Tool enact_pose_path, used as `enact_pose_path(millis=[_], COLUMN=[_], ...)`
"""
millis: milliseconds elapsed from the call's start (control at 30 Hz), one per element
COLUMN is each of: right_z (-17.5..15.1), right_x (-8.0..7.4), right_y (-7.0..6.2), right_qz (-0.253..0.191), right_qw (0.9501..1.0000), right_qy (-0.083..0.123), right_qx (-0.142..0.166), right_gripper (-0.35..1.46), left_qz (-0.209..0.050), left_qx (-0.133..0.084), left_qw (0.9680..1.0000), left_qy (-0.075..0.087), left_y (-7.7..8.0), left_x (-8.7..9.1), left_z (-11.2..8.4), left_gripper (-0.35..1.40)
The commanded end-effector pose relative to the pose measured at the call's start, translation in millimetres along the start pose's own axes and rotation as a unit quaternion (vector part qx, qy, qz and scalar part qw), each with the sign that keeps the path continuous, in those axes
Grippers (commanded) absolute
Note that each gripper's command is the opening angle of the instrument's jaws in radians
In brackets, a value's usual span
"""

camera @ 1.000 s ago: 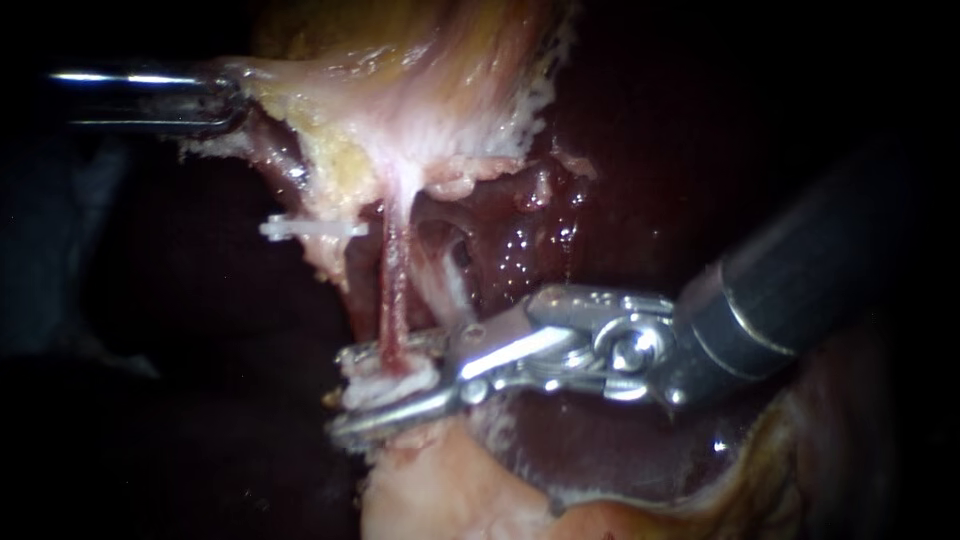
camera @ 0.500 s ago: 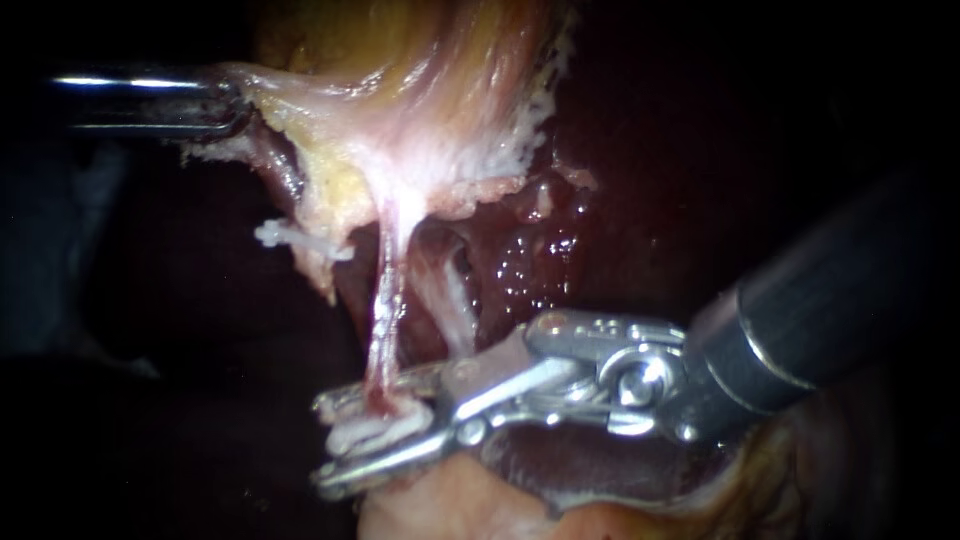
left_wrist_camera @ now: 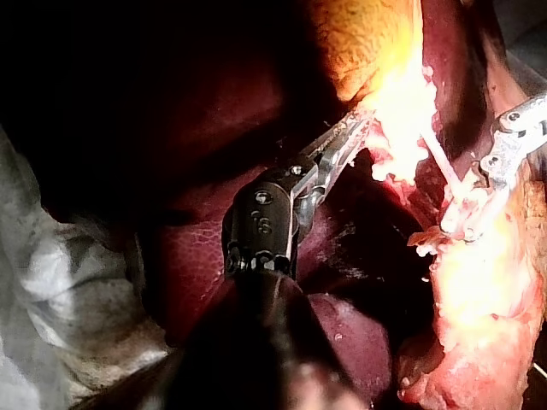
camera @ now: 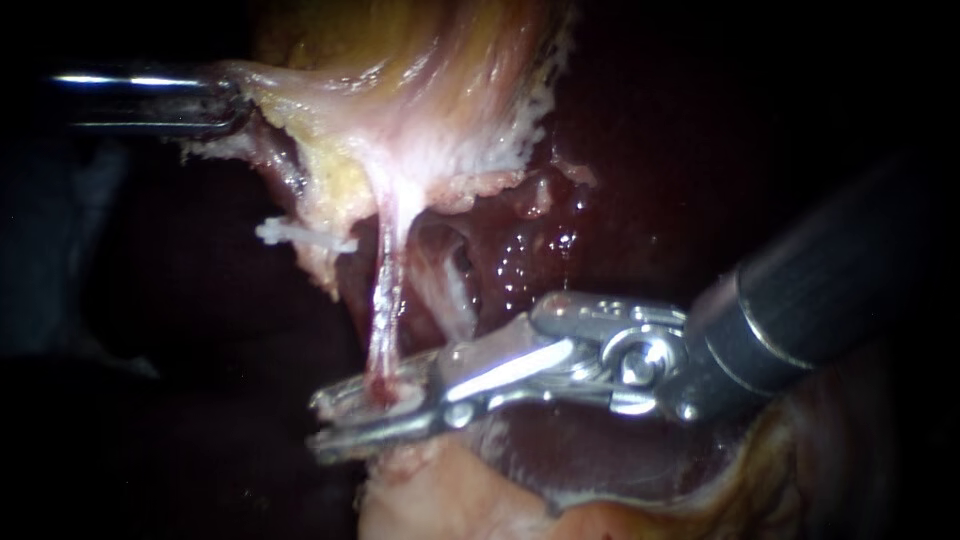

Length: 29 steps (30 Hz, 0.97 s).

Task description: Clipping second clip right tube

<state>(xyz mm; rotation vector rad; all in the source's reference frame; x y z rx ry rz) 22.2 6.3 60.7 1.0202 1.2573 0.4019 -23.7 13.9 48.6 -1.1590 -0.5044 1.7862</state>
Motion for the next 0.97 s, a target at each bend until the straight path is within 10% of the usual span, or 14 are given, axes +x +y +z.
enact_pose_path(millis=[33,367,967], right_z=[-0.1,-0.5,-0.9], right_x=[0.0,-0.3,-1.1], right_y=[0.1,0.3,0.6], right_qz=[0.0,0.003,0.022], right_qw=[1.0,1.0,0.9997], right_qy=[0.0,0.0,-0.014], right_qx=[0.0,0.0,-0.004], right_gripper=[-0.05,-0.35,-0.35], left_qz=[0.0,0.0,0.0], left_qx=[0.0,0.0,0.0], left_qw=[1.0,1.0,1.0], left_qy=[0.0,0.0,0.0], left_y=[0.0,0.0,-0.1], left_x=[0.0,-0.1,-0.1], left_z=[0.1,0.1,0.1], left_gripper=[-0.35,-0.35,-0.35])
